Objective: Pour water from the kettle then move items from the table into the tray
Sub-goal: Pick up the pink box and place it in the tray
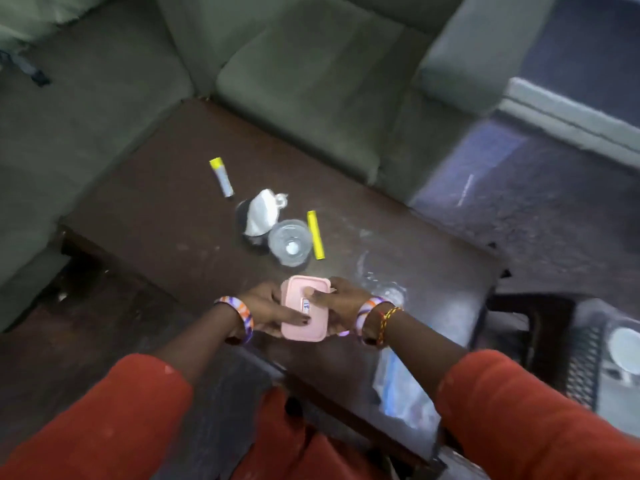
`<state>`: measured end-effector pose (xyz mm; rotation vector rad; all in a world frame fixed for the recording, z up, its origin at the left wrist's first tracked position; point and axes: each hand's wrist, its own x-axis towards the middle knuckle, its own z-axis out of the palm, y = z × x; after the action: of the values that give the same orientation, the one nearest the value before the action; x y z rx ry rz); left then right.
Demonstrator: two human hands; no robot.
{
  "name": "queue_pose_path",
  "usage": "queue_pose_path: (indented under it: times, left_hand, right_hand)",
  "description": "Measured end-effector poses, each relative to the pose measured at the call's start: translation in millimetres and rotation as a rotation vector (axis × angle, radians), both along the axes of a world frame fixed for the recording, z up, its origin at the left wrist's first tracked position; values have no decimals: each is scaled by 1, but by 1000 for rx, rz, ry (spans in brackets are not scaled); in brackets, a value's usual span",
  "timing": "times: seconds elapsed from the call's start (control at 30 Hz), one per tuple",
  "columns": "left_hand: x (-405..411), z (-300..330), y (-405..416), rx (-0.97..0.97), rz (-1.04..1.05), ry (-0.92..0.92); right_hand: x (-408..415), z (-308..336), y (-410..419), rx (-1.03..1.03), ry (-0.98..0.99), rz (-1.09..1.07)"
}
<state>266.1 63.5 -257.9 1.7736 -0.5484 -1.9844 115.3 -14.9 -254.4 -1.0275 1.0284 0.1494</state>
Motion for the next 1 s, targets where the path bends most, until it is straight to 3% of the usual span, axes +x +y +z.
queue_pose_path:
  times: [0.3, 0.5, 0.6, 0.73, 0.9, 1.0]
  left_hand:
    - [-253, 109, -141, -428, -186, -92]
    - [-431, 175, -191, -523, -265, -5]
    - [-508, 180, -190, -425, -306, 57]
    - [-571, 135, -181, -253, -388, 122]
    - [-599, 73, -177, -89, -456, 109]
    - [-605, 46, -182, -29, -474, 118]
  right_hand:
    - [-253, 161, -92, -465, 184, -197]
    - [-432, 229, -102, -461, 301, -491]
    - [-506, 222, -93, -389, 349, -603]
    - [-570, 176, -77, -245, 368, -752]
    - [-586, 89, -68, -72, 298, -892]
    - [-582, 54, -74, -141, 383, -944]
